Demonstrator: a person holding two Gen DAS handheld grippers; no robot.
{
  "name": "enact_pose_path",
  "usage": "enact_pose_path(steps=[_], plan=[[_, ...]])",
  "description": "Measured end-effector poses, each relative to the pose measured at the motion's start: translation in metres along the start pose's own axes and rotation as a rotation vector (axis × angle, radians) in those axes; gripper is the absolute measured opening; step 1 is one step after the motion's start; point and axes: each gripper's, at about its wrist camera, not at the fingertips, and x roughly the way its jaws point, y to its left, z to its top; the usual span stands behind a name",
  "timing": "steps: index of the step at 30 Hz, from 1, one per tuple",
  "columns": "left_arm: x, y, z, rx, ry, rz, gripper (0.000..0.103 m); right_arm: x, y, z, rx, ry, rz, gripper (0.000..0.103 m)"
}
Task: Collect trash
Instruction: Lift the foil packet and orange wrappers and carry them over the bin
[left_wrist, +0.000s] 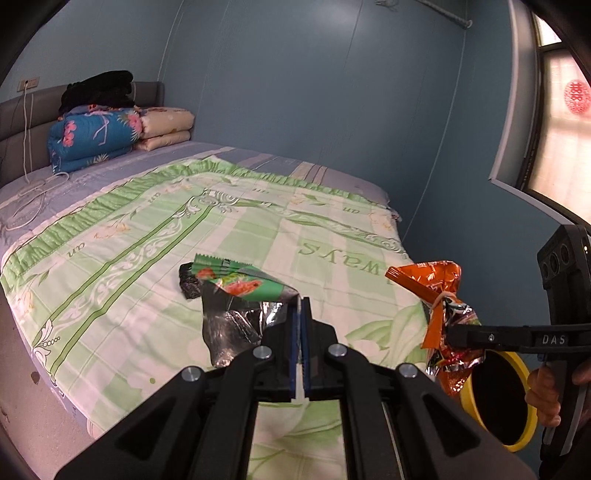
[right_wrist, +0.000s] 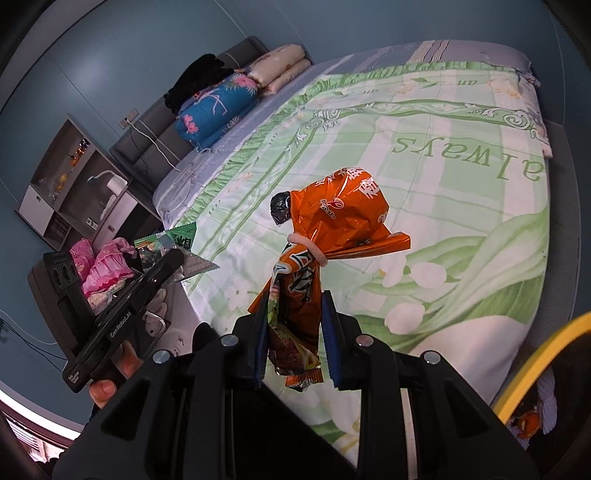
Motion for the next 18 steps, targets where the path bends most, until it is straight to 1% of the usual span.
enact_pose_path(steps=[6, 15, 18], plan=[[-0.019, -0.030, 0.004, 0.046, -0.031, -0.041, 0.002, -0.049, -0.007, -0.024, 0.028, -0.070, -0.019, 0.025], [-0.036, -0.080, 0.014, 0.115, -0.071, -0.120, 0.002, -0.109, -0.024, -0.045, 0.069, -0.173, -0.045, 0.025], [-0.040, -0.096, 0.015, 0.135, -0.078, -0.147, 0.002, -0.125, -0.030, -0.053, 0.085, -0.195, -0.051, 0.025]])
